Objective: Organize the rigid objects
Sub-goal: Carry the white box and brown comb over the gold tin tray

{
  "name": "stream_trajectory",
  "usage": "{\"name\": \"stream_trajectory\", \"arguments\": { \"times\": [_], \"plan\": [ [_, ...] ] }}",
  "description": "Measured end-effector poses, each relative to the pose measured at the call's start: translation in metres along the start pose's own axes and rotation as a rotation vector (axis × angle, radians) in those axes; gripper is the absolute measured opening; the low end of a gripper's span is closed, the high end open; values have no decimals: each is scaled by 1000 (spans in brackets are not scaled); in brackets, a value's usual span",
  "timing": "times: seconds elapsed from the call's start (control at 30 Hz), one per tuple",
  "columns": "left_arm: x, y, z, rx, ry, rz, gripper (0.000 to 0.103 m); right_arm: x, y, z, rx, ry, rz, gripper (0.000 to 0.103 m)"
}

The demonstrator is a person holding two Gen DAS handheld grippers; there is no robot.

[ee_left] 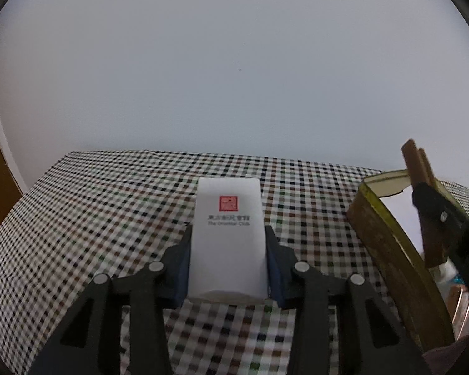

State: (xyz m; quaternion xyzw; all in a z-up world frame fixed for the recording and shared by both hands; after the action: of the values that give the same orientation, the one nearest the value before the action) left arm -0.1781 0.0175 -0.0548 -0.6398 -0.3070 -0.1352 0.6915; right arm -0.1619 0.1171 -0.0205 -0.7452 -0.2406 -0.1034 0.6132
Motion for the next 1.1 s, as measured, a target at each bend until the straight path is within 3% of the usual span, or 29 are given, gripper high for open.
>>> {"name": "stream_trajectory", "arguments": {
  "times": [0.07, 1.1],
  "plan": [
    [-1, -6, -15, -2, 2, 9, 40, 6, 5, -2, 10, -18, -10, 28],
    [55, 6, 6, 0, 13, 115, 40, 53, 2, 44, 31, -89, 65, 28]
  ]
}}
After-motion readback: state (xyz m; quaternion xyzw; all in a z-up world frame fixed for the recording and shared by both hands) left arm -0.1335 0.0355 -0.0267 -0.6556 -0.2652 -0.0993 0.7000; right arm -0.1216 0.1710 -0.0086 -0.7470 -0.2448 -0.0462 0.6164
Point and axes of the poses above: each gripper's, at about its wrist camera, not at the fingertips, and x roughly against the way its jaws point, z to its right, y to its underside, the point moved 10 cm from there along -x, roughly the way its jaws point, and after that the axes turned 1 degree about -y, right-handed, at the moved point
